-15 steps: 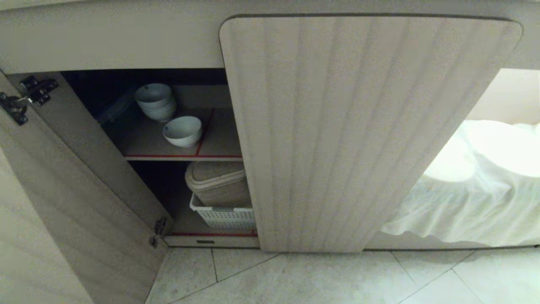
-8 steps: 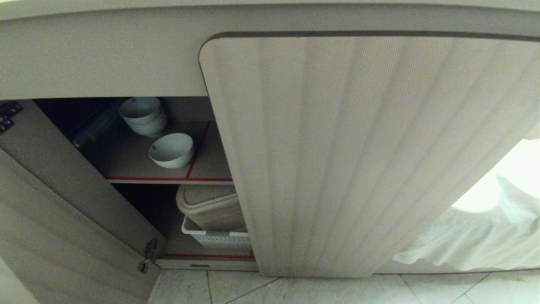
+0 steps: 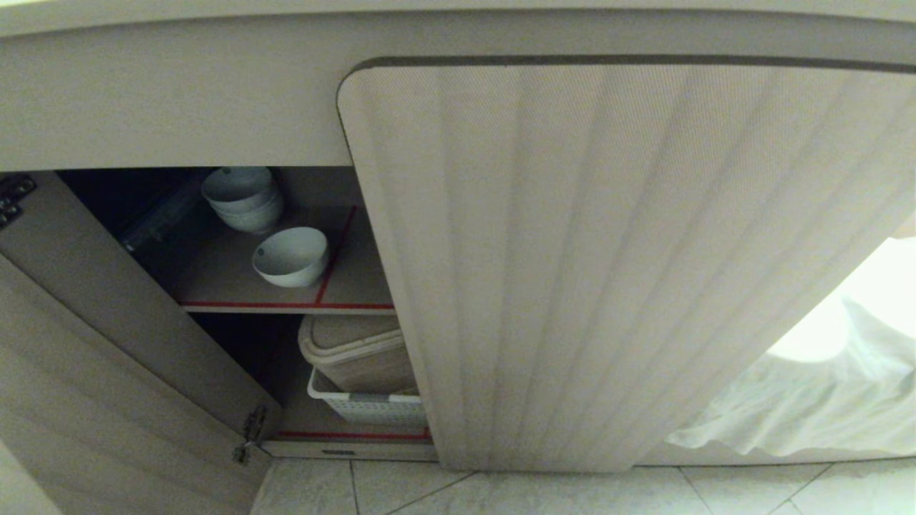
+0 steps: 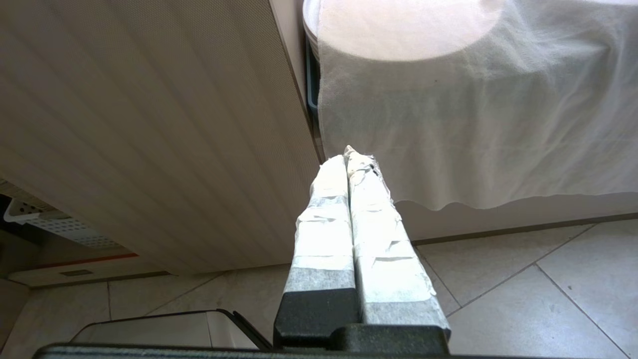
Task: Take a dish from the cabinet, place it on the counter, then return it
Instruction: Take the bowl from the cabinet
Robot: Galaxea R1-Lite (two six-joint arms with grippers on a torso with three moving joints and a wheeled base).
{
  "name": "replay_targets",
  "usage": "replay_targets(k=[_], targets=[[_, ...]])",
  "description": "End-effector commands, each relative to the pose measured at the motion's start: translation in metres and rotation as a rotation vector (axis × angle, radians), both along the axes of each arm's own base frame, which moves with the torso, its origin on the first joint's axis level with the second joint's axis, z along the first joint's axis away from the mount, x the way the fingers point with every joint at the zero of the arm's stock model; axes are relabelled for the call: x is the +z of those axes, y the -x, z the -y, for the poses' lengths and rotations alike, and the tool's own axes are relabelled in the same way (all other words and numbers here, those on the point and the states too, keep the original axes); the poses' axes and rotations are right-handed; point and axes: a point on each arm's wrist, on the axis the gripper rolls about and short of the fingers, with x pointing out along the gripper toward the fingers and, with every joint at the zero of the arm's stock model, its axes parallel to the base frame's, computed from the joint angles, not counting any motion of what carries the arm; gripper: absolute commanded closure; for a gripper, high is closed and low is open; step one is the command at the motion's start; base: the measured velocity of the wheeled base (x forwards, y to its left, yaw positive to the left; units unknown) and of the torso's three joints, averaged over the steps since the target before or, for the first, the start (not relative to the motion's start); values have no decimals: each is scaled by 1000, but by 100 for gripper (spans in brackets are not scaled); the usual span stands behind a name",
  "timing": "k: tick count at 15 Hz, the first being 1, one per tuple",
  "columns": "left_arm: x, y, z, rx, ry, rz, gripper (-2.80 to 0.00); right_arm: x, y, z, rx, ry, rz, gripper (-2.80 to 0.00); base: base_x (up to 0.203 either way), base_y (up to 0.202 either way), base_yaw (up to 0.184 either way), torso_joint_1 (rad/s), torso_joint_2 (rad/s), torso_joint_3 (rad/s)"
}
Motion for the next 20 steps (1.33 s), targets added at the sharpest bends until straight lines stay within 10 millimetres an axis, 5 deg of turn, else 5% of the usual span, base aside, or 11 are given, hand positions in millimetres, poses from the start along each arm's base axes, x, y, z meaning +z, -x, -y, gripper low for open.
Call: replay_targets(k=[1, 11, 20], targets=[[0, 0, 0, 1, 0, -1, 0, 0, 0, 0, 0, -1, 2, 0, 0, 0, 0, 0, 0, 0], [5, 1, 1, -50, -85, 19, 0, 0, 0, 0, 0, -2, 1, 0, 0, 0, 0, 0, 0, 0], [51, -15, 2, -96, -22, -151, 0, 0, 0, 0, 0, -1, 1, 0, 0, 0, 0, 0, 0, 0]])
